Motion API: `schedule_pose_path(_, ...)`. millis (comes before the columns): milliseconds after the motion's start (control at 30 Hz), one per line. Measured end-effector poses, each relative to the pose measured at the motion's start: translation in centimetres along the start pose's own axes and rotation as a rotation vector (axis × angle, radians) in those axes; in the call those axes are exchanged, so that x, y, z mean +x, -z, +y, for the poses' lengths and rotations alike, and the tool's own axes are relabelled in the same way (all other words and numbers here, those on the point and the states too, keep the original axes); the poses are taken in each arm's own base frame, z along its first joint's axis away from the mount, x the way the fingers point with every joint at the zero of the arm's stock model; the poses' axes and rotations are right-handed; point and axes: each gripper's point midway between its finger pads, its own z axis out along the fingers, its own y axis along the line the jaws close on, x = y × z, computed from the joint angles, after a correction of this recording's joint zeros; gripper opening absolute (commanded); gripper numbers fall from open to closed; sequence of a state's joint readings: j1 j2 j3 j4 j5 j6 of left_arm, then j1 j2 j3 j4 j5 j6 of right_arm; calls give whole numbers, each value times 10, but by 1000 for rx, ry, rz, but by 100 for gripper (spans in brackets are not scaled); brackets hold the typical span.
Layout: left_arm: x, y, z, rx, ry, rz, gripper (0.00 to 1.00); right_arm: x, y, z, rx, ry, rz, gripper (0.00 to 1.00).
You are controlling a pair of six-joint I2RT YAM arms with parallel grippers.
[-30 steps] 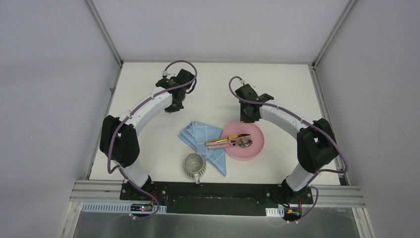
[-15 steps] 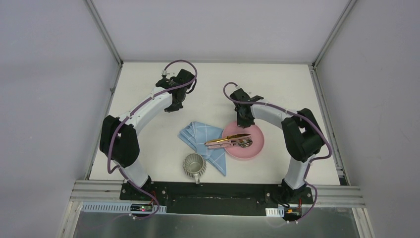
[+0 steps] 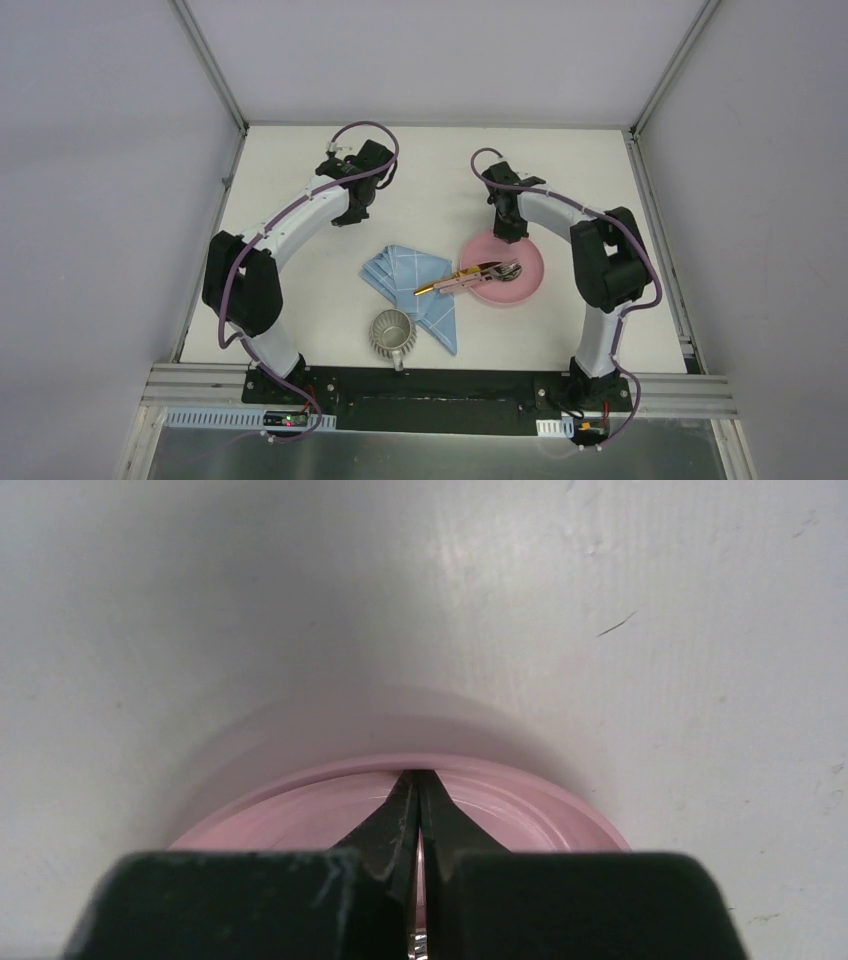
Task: Set the dinner table for one person
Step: Move the plate to the center of the board.
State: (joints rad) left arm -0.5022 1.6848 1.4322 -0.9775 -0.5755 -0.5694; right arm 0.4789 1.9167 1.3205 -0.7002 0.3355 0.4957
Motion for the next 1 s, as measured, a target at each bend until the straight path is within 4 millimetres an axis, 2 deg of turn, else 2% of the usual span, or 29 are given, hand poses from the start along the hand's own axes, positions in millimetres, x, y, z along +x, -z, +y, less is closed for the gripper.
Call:
schedule_pose_path(567, 9, -15, -6, -24, -35, 32, 0, -41, -30, -73, 110, -198, -14, 0)
schedule_pose_path(833, 6, -15, -6, -26, -36, 24, 0, -48, -39, -107, 161, -275, -17, 0)
schedule_pose_path(1000, 4, -15, -4, -38, -38, 14, 0, -47, -39, -114, 183, -289, -13, 0)
